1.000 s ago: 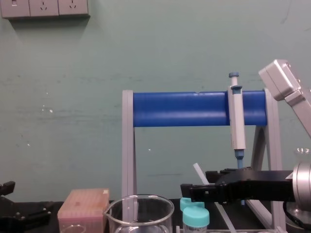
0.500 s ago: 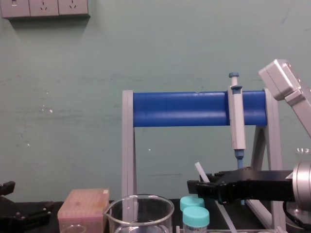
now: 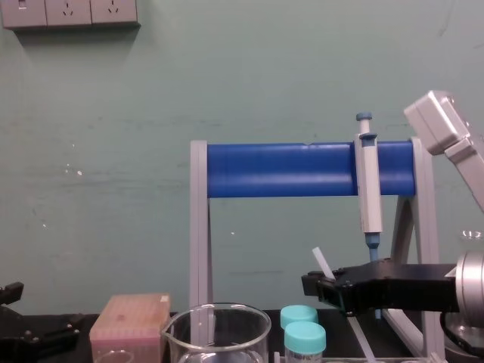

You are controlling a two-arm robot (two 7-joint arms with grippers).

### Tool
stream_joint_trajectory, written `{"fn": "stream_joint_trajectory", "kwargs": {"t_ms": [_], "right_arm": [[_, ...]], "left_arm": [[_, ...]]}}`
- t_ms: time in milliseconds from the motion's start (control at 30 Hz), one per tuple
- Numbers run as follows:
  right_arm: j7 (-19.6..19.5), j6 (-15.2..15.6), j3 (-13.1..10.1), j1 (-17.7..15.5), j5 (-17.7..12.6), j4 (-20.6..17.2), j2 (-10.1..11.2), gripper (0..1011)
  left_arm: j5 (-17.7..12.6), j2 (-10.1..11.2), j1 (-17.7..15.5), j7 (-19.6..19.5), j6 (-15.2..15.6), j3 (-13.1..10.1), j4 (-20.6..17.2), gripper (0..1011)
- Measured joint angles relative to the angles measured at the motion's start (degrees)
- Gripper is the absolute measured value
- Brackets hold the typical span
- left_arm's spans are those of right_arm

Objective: Pick up the stirring rod with one hand, then place it down.

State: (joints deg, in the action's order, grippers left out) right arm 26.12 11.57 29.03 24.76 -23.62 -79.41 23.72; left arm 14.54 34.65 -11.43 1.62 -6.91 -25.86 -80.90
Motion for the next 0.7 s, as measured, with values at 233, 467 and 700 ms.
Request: {"fn": "stream_joint_trajectory", "kwargs": {"t_ms": [233,467,700], "right_arm": [[0.0,-3.5,-1.5,-1.1,-0.3,-0.1,-0.9,67],[2.5,-12.6,-3.9,-3.5,-2.2,-0.1,-1.7,67],[5.5,-19.2,-5.9,-5.3,-4.3,-2.0,-1.4,67]], "left_arm": [[0.0,0.0,0.0,0.0,0.0,0.0,0.0,1000],[0.0,0.0,0.0,0.0,0.0,0.0,0.0,1000],[0.0,0.0,0.0,0.0,0.0,0.0,0.0,1000]]}}
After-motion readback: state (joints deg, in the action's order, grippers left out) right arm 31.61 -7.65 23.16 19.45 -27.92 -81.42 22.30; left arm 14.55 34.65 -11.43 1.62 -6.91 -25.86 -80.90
